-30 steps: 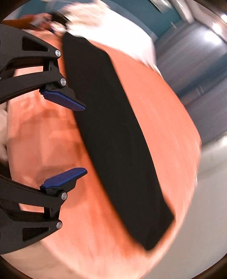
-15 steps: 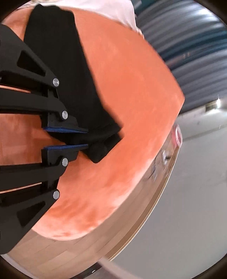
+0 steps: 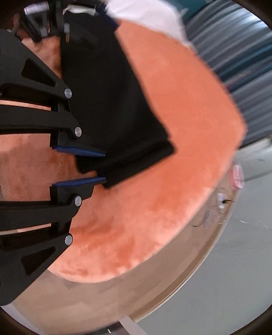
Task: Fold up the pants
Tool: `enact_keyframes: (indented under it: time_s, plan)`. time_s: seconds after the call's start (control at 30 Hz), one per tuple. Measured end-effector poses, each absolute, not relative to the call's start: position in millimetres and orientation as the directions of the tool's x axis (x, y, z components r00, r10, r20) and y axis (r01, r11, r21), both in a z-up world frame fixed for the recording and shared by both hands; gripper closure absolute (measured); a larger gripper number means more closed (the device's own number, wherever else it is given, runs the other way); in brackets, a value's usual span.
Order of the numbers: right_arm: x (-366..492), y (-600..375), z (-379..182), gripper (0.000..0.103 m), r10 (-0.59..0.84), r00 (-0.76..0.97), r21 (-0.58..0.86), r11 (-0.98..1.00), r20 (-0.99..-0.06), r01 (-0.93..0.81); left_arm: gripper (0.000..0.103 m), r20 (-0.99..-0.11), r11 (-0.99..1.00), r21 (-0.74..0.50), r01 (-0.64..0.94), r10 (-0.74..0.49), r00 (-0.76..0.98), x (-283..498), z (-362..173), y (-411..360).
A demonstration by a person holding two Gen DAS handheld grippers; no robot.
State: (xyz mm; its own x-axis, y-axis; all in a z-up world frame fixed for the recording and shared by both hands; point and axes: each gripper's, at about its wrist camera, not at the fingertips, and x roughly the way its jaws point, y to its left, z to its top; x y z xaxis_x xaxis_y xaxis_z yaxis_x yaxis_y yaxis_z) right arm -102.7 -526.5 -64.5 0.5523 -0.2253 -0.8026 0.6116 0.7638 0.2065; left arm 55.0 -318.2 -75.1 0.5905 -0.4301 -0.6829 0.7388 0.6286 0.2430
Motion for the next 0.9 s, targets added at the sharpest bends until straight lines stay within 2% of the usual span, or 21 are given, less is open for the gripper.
enact_keyframes:
  time_s: [0.03, 0.07, 0.1, 0.13, 0.17, 0.2, 0.23, 0.4, 0.53, 0.73, 0.77, 0.8, 0.9]
  plan:
    - [-104.1, -525.1, -55.6, 0.080, -0.247, 0.577, 0.197, 0.777, -0.779, 0.598, 0.018, -0.679, 0.624, 0.251, 0.740, -0.431, 0.594, 55.6, -75.8, -322.3]
    - [-101.0, -525.1, -51.2, 0.073, -0.239, 0.592, 0.197, 0.793, -0.770, 0.576, 0.018, -0.674, 0.621, 0.260, 0.739, -0.431, 0.599, 45.1, -76.2, -336.0]
    - [-90.4, -524.5, -50.3, 0.057, -0.216, 0.585, 0.194, 0.808, -0.782, 0.557, 0.018, -0.669, 0.614, 0.265, 0.743, -0.438, 0.600, 45.1, -77.0, -343.1]
    - [-80.1, -527.4, -56.4, 0.053, -0.192, 0.564, 0.182, 0.822, -0.803, 0.539, 0.018, -0.668, 0.609, 0.268, 0.747, -0.441, 0.600, 41.9, -75.8, -344.5]
    - [-71.1, -532.1, -65.2, 0.053, -0.174, 0.550, 0.174, 0.835, -0.817, 0.522, 0.018, -0.669, 0.603, 0.276, 0.748, -0.439, 0.600, 41.2, -80.3, -351.8]
    - [-70.7, -532.6, -73.9, 0.068, -0.145, 0.540, 0.175, 0.850, -0.829, 0.497, 0.018, -0.672, 0.596, 0.288, 0.750, -0.432, 0.602, 39.3, -84.2, -358.0]
    - [-63.0, -532.6, -81.5, 0.078, -0.139, 0.517, 0.154, 0.861, -0.845, 0.484, 0.018, -0.674, 0.594, 0.293, 0.750, -0.428, 0.602, 37.0, -86.5, -362.1]
    - [-70.2, -537.0, -64.5, 0.078, -0.195, 0.564, 0.099, 0.889, -0.802, 0.448, 0.018, -0.671, 0.579, 0.295, 0.760, -0.441, 0.596, 25.2, -94.2, -363.4]
    - [-76.6, -551.6, -56.9, 0.077, -0.103, 0.596, 0.181, 0.900, -0.796, 0.397, 0.018, -0.687, 0.586, 0.273, 0.763, -0.437, 0.581, 24.6, -103.2, -369.8]
    - [-65.6, -542.9, -87.7, 0.077, -0.011, 0.547, 0.198, 0.926, -0.837, 0.321, 0.018, -0.683, 0.578, 0.289, 0.763, -0.434, 0.588, 22.0, -109.3, -386.5]
    - [-62.2, -540.7, -86.7, 0.080, -0.015, 0.544, 0.184, 0.933, -0.839, 0.309, 0.018, -0.683, 0.581, 0.297, 0.758, -0.426, 0.594, 22.8, -111.0, -389.4]
    - [-60.3, -538.0, -81.7, 0.091, -0.010, 0.543, 0.182, 0.937, -0.840, 0.299, 0.018, -0.683, 0.584, 0.297, 0.756, -0.423, 0.595, 24.0, -111.5, -392.0]
    - [-54.3, -534.7, -45.1, 0.094, 0.087, 0.610, 0.289, 0.926, -0.788, 0.242, 0.018, -0.661, 0.594, 0.289, 0.751, -0.443, 0.605, 25.2, -103.8, -396.3]
